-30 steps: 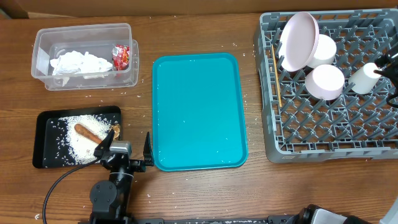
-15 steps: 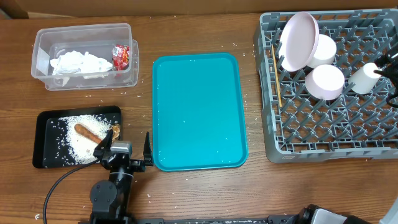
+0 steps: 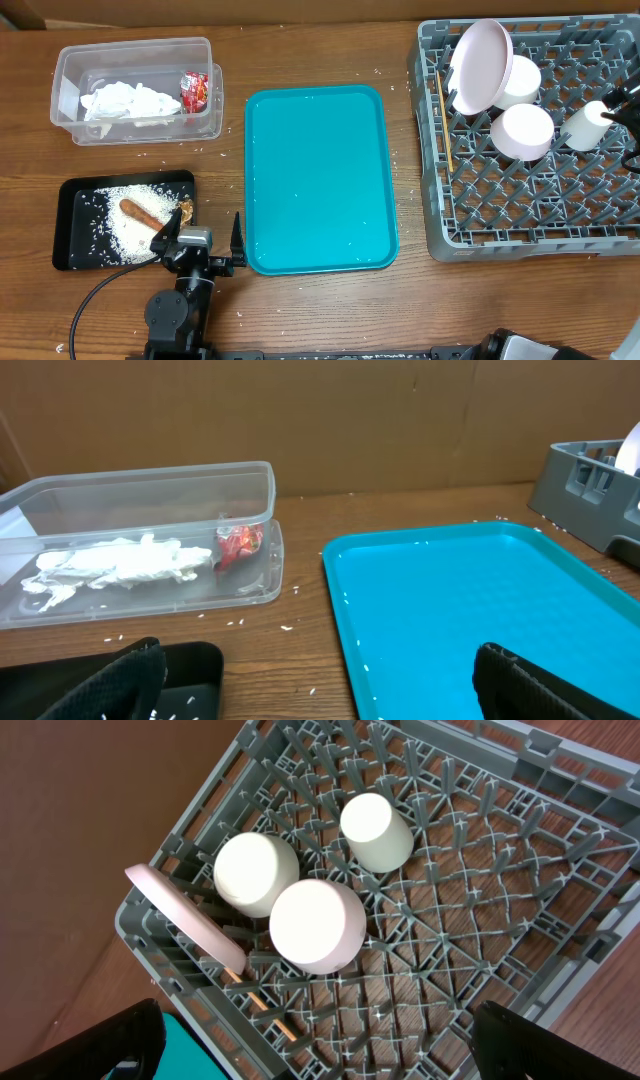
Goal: Sort waste into correct bins and load items into the dishwasher
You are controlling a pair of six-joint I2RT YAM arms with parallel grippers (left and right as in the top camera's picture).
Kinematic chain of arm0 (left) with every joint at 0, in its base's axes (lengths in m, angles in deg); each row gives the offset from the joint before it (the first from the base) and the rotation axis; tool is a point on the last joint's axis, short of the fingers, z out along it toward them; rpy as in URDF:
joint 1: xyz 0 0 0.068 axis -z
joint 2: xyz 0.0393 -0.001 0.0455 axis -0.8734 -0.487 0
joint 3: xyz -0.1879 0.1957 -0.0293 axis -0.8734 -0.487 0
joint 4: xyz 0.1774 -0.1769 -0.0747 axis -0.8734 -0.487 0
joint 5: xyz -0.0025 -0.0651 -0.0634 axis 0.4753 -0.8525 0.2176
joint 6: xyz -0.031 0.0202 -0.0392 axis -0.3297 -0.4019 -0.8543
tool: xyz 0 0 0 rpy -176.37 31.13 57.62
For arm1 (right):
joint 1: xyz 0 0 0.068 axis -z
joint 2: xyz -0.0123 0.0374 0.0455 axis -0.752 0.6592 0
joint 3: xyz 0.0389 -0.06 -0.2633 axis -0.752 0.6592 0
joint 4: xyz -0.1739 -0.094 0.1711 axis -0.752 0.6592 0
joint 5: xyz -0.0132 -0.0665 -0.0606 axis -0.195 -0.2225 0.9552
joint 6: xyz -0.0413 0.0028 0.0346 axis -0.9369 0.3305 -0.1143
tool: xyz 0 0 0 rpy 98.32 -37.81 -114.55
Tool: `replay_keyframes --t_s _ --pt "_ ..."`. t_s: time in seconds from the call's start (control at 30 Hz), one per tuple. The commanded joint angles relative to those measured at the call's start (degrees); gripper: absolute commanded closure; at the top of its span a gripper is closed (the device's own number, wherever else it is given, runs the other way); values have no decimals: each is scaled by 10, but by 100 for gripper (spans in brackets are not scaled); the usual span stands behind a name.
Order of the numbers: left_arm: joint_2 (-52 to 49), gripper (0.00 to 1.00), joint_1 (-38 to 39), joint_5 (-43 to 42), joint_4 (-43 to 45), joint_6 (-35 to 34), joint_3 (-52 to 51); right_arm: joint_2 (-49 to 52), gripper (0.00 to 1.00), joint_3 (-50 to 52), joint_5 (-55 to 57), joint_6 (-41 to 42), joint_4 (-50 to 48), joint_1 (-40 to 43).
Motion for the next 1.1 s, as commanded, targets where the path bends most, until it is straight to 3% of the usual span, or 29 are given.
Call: replay_keyframes --t_s 0.0,0.43,0.97,1.07 --pt "7 0 3 8 3 13 -5 -2 0 -1 1 3 -1 2" --pt "7 0 3 8 3 13 -5 -12 0 0 1 3 -1 2" --pt "7 0 3 8 3 13 -5 -122 0 2 24 -4 -1 -40" --pt "7 0 3 8 3 13 -5 -148 0 45 25 -4 -63 -68"
